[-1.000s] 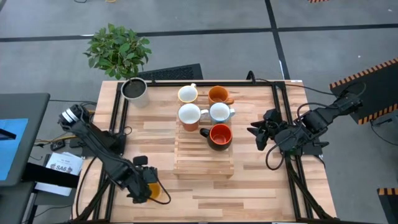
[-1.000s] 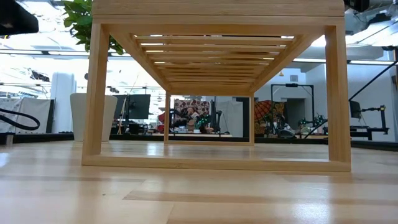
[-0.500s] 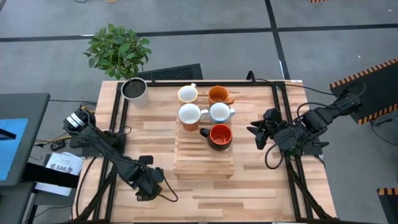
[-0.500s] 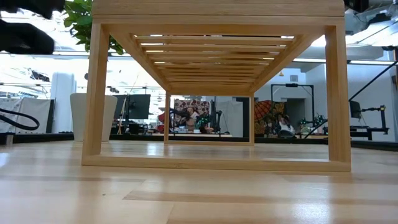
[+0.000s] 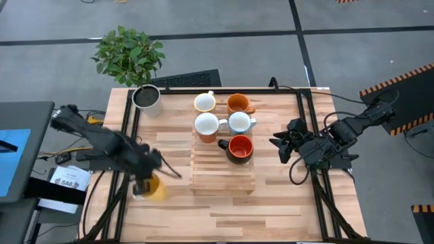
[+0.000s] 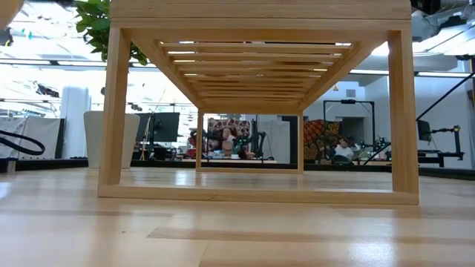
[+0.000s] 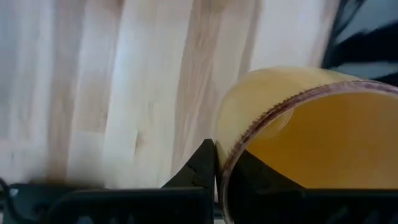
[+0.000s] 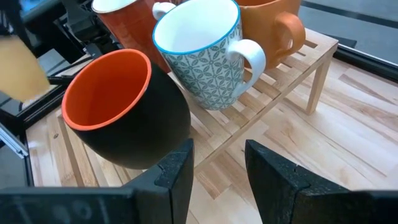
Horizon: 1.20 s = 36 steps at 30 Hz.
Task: Place coffee mugs
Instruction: Put the yellow cup on the shelf aligned with the other red cup
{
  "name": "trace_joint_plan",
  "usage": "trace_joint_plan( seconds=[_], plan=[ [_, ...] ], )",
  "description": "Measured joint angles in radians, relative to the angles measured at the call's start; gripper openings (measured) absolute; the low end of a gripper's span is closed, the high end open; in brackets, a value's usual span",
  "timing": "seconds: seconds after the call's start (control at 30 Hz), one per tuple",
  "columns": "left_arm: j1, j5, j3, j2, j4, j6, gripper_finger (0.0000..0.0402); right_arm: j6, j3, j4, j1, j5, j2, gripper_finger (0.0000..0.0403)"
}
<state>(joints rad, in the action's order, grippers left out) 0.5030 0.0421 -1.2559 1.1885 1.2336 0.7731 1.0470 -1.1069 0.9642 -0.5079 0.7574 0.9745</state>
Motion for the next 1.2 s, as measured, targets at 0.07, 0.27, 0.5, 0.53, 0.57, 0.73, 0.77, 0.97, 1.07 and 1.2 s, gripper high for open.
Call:
trace_joint_plan(
  seconds=[0.07,0.27,0.5,0.53,0.57,0.73,0.77,0.97,1.07,1.2],
  plan=[
    [-0.051,-0.004,-0.102,-0.014,0.045,-0.013,0.0002,0.0,0.0,0.0,0.0,0.0,0.0,0.0171],
    [-0.224,-0.097,-0.447,0.132,0.203,-0.156,0.0002,0.0,0.0,0.0,0.0,0.0,0.002,0.0171],
    [-0.327,-0.158,-0.74,0.371,0.256,-0.399,0.0001,0.0,0.0,0.0,0.0,0.0,0.023,0.0171],
    [-0.333,-0.165,-0.764,0.4,0.254,-0.428,0.0001,0.0,0.0,0.0,0.0,0.0,0.027,0.0171],
    [-0.339,-0.173,-0.786,0.426,0.253,-0.454,0.0001,0.0,0.0,0.0,0.0,-0.001,0.032,0.0171],
    [-0.358,-0.22,-0.833,0.53,0.246,-0.51,0.0,0.002,0.0,-0.014,0.0,-0.001,0.061,0.0171],
    [-0.361,-0.222,-0.833,0.544,0.241,-0.51,0.0,0.002,0.0,-0.016,0.0,-0.001,0.067,0.0171],
    [-0.367,-0.234,-0.834,0.599,0.215,-0.503,0.0,0.002,0.0,-0.018,0.0,-0.001,0.095,0.0171],
    [-0.367,-0.268,-0.834,0.606,0.211,-0.488,0.0,0.025,0.0,-0.032,0.0,-0.014,0.094,0.0171],
    [-0.371,-0.285,-0.834,0.614,0.208,-0.473,0.0003,0.059,0.0,-0.036,0.006,-0.02,0.091,0.0171]
  ],
)
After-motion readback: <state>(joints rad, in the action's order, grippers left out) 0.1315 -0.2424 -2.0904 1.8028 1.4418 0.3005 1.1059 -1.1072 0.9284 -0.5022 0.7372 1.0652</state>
